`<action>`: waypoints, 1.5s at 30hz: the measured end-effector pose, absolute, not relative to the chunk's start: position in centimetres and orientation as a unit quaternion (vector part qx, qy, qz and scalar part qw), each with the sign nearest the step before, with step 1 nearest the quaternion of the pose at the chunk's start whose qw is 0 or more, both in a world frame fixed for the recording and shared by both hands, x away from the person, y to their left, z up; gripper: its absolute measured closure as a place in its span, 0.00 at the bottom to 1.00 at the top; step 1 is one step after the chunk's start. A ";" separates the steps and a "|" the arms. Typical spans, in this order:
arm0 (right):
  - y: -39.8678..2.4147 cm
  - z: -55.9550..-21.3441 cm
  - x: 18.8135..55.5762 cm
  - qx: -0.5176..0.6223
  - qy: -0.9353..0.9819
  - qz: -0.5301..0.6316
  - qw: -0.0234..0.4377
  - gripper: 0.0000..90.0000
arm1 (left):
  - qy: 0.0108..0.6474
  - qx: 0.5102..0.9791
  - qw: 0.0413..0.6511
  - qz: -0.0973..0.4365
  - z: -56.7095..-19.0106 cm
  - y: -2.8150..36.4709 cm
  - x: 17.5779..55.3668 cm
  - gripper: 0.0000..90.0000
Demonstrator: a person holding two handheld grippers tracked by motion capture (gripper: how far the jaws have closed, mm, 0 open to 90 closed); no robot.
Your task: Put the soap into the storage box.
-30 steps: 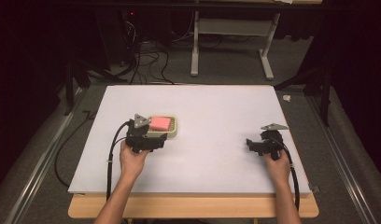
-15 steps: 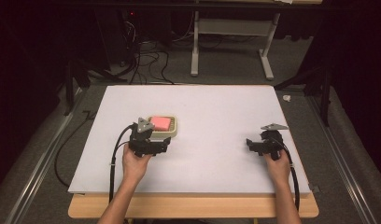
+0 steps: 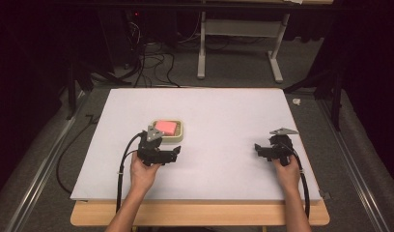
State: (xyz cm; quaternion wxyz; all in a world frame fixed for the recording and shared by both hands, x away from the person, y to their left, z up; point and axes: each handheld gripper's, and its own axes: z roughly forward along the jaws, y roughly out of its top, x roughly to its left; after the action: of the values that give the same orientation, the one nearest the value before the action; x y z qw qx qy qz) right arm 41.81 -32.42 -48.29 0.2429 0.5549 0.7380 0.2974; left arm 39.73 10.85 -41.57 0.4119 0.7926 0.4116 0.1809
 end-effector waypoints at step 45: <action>-32.4 -48.3 41.8 0.555 0.738 0.297 0.243 0.17 | 0.406 0.817 0.378 0.158 -45.0 9.8 39.3 0.17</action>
State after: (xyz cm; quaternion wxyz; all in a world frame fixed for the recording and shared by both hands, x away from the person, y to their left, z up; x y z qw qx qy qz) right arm 41.81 -32.41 -48.29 0.2431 0.5549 0.7380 0.2974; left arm 39.28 9.78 -44.98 0.3784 0.8170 0.4055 0.1577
